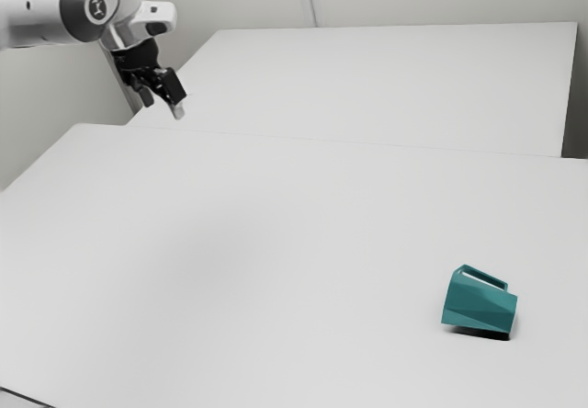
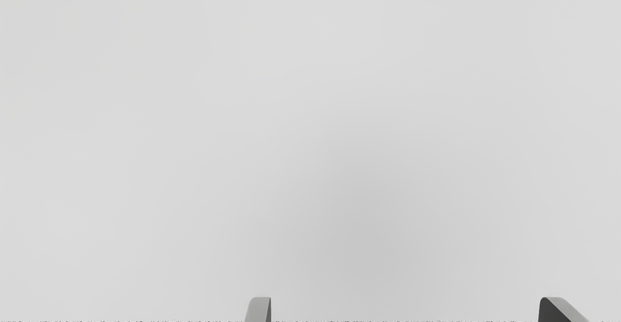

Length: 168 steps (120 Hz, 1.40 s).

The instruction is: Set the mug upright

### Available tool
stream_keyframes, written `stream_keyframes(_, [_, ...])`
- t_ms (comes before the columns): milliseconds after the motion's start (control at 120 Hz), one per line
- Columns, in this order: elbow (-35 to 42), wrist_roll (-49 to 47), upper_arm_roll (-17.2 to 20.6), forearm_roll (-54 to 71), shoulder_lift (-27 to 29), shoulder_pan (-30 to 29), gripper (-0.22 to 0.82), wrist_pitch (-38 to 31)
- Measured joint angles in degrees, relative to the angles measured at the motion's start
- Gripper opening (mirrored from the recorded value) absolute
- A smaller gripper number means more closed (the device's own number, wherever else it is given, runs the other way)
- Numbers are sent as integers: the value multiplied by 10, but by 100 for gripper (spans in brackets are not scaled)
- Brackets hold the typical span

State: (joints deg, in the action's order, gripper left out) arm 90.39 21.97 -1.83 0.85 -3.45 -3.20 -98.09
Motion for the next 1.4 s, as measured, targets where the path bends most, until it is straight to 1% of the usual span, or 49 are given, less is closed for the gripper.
stream_keyframes(150, [0,4,-1,-4,-10,4,60,1])
stream_keyframes(183, [0,4,-12,-8,-16,16,60,-3])
stream_keyframes(250, [1,5,-50,-21,-25,61,60,-13])
stream_keyframes(333, [11,-1,-69,-37,-29,107,60,-30])
stream_keyframes(367, [16,-4,-81,-47,-31,134,60,-39])
stream_keyframes(483, [29,-16,-142,-81,-48,235,60,-76])
stream_keyframes(542, [44,-25,-169,-98,-51,279,60,-100])
stream_keyframes(617, [62,-36,-185,-122,-59,318,60,-139])
stream_keyframes(700, [70,-51,-226,-150,-81,385,60,-184])
stream_keyframes(767, [71,-63,-240,-177,-99,423,60,-219])
stream_keyframes(817, [72,-72,-245,-201,-113,439,60,-243])
stream_keyframes(875, [71,-84,-243,-230,-128,445,60,-266])
stream_keyframes(1017, [71,-118,-198,-276,-149,448,60,-318])
stream_keyframes(1083, [72,-136,-189,-288,-157,452,60,-336])
stream_keyframes(1225, [109,-169,-206,-353,-162,515,60,-373])
stream_keyframes(1400, [134,-200,-207,-427,-165,563,60,-409])
